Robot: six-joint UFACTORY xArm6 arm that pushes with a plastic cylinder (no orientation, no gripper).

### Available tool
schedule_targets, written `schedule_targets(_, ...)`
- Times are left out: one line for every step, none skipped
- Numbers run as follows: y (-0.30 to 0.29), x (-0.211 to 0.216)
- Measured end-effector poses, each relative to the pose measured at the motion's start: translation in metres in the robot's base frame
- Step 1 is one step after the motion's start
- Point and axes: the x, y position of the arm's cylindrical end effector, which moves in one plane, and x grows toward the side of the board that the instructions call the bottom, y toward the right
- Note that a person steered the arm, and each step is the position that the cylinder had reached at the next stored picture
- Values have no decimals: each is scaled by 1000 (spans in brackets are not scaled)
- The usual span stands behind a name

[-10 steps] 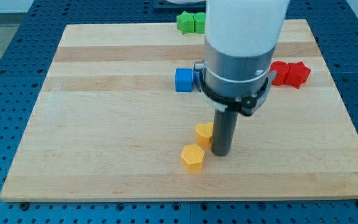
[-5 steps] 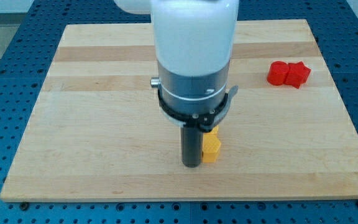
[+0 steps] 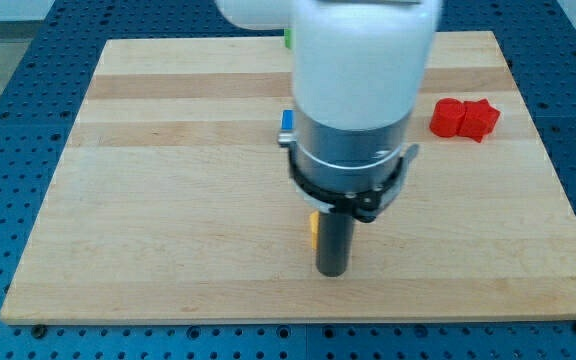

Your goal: Move yellow blocks upwards

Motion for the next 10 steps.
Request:
schedule_targets(0,-15)
schedule_targets(6,-40)
schedule_targets(6,-48)
schedule_targets(14,-48)
schedule_targets(27,-63)
schedule_targets(28,-98)
schedule_targets(28,-101)
schedule_targets(53,-68)
schedule_targets(15,-44)
schedule_targets(-42,-43)
